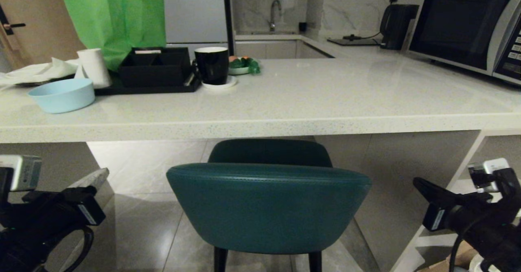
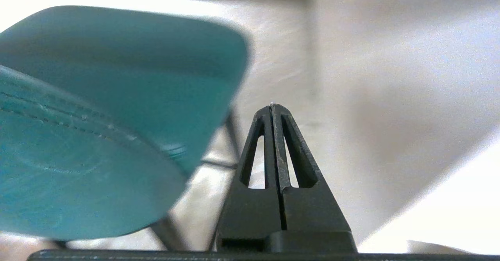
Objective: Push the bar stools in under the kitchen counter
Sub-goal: Push the gray chair back under the dining table
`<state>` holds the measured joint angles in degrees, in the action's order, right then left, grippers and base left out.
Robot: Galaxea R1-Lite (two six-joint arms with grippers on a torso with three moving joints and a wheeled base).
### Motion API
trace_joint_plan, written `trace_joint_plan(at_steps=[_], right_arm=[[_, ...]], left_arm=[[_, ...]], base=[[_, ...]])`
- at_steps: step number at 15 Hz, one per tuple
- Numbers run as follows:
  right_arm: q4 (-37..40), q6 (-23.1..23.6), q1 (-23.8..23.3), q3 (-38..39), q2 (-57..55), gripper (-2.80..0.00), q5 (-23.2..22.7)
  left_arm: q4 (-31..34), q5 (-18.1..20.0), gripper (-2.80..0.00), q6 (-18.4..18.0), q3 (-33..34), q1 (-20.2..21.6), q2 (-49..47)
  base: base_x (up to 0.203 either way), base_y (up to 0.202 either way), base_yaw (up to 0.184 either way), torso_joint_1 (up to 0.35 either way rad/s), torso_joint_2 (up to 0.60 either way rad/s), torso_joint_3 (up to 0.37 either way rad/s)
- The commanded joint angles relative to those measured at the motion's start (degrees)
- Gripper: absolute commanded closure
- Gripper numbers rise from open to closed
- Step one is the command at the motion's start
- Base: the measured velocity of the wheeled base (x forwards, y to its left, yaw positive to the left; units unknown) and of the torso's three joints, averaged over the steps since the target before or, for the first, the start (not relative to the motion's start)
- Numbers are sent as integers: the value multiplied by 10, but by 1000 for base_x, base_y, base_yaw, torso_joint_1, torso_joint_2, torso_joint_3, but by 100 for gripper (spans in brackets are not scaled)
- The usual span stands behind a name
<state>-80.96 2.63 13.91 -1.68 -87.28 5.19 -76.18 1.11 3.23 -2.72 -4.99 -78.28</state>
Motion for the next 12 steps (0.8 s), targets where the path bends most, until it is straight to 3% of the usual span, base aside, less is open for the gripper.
trace_joint_plan(at_steps=[1, 4, 6, 8, 12], right_arm=[[37, 8, 1, 0, 114, 0, 22], [224, 21, -1, -40, 289, 0, 42], [377, 26, -17, -88, 401, 0, 48], [470, 40, -52, -114, 488, 0, 51], [685, 61, -95, -151, 686, 0, 44]], left_arm=[[110, -2, 0, 1, -25, 1, 153], [427, -1, 0, 14, -110, -3, 361], [583, -2, 0, 24, -163, 0, 467], [646, -8, 0, 19, -188, 23, 540], [711, -4, 0, -11, -166, 59, 659]], base=[[0, 0, 0, 0, 0, 0], [0, 0, 0, 0, 0, 0], [0, 0, 0, 0, 0, 0], [0, 0, 0, 0, 0, 0], [0, 0, 0, 0, 0, 0]])
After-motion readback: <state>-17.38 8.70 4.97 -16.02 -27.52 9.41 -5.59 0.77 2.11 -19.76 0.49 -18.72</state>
